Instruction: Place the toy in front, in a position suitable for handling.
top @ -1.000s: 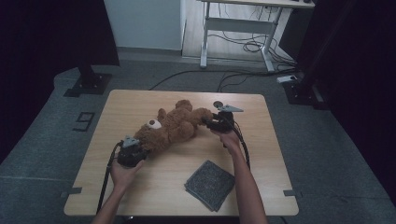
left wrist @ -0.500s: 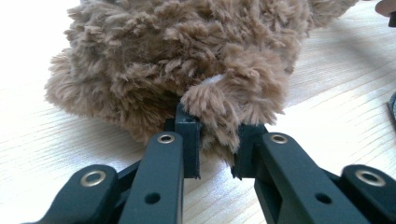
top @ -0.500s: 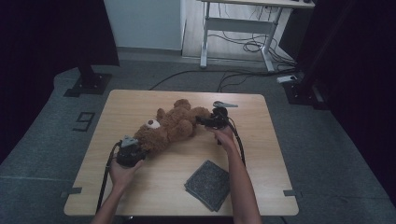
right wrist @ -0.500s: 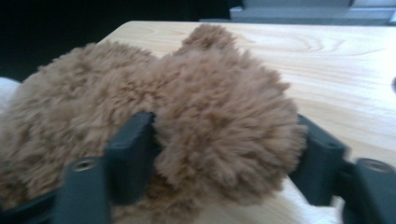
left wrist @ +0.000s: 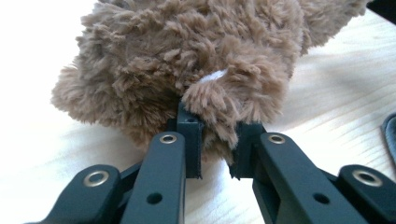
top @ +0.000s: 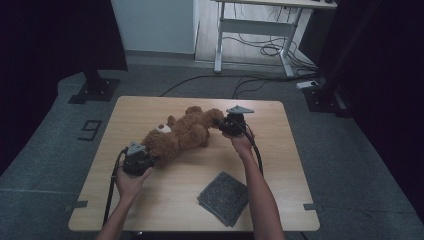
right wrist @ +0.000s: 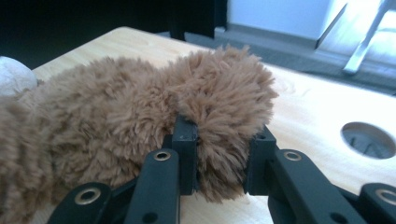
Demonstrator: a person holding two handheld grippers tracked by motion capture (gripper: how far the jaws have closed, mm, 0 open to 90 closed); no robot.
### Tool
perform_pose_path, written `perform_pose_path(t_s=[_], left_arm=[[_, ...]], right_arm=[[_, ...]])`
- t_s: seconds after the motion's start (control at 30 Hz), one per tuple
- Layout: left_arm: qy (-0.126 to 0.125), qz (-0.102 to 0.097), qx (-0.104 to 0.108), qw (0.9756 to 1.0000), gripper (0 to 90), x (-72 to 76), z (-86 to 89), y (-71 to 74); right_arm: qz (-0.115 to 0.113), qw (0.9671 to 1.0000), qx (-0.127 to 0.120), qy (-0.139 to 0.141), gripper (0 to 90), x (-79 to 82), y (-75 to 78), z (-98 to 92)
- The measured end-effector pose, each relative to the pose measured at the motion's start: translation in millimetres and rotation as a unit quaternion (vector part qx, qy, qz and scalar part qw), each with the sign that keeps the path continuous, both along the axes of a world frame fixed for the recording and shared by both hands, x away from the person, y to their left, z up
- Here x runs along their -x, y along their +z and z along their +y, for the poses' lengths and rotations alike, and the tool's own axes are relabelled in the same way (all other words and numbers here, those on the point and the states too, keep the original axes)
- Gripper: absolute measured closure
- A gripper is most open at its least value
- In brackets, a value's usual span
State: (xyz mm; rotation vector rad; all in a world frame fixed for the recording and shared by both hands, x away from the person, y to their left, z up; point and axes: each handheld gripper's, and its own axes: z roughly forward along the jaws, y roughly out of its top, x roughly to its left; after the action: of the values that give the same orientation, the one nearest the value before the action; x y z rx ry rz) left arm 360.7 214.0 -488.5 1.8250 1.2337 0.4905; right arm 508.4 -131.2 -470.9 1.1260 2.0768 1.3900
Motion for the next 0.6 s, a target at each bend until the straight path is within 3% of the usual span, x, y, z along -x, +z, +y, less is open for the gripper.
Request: perform_pose_path(t_s=[0.1, 0.13, 0.27, 0.6], left_arm=[[-0.002, -0.007, 0.002, 1.0, 78.3, 0.8, -1.9, 6.5], [-0.004, -0.014, 0.005, 0.9999, 78.4, 1.8, -4.0, 12.0], [-0.011, -0.025, 0.007, 0.9996, 78.5, 2.2, -8.2, 21.3], [-0.025, -0.032, 0.006, 0.9991, 78.6, 0.6, -20.2, 27.0]], right_arm=[[-0.01, 0.9999, -0.006, -0.006, 72.4, 3.5, 5.2, -2.2], [-0.019, 0.9995, -0.025, -0.009, 72.6, 7.9, 11.7, -7.0], [-0.037, 0.9981, -0.048, -0.01, 72.6, 17.9, 24.7, -19.3], [-0.055, 0.9962, -0.066, -0.016, 72.6, 41.2, 34.4, -45.2]])
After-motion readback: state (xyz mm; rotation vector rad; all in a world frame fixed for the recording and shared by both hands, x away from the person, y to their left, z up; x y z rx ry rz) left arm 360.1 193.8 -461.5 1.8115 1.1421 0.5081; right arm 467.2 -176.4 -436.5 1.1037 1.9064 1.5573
